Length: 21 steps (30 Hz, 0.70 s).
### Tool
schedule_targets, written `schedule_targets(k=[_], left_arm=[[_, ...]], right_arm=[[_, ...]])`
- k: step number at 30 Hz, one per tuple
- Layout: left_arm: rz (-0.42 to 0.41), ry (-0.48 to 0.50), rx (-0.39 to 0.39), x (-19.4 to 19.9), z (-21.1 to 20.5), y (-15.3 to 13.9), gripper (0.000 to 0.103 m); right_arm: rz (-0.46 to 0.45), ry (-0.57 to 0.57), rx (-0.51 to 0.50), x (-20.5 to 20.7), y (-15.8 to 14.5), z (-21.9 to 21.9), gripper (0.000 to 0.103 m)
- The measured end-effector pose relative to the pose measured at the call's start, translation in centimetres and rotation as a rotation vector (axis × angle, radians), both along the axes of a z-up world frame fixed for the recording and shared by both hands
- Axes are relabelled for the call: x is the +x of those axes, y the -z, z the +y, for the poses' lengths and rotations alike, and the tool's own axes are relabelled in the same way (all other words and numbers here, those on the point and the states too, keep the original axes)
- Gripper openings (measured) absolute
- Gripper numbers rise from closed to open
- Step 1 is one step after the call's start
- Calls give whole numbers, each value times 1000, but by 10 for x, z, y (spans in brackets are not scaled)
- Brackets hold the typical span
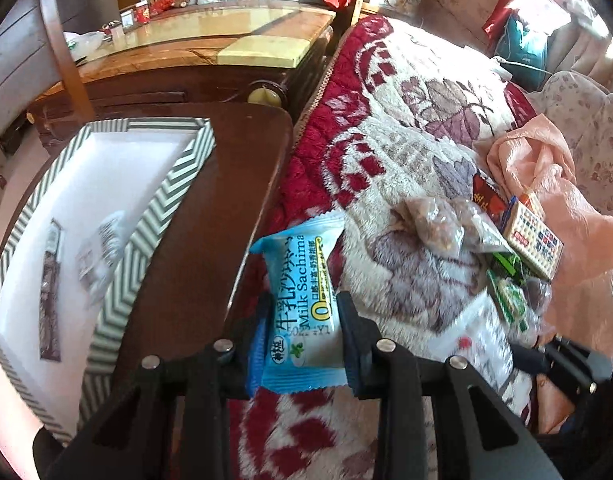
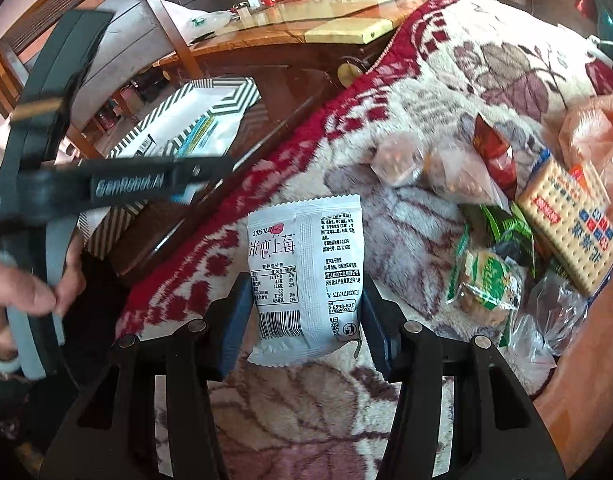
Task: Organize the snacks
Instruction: 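Carry the blue pack and white packet over the white tray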
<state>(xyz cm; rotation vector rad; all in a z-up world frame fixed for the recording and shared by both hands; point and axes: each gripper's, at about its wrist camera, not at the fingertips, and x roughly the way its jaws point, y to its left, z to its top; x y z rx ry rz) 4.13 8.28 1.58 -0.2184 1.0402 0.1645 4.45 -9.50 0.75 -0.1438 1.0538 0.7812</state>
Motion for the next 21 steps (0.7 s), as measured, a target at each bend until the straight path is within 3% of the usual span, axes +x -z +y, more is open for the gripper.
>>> schedule_targets(k=[9,21], left_arm=[[-43,-30,73,-31,16,-13,34],[-70,-126,70,-57,59,-19,34]], right_arm=[[-26,-23,-13,-5,-14,24,52],[-43,-104,-34,-17,-27,69,52]])
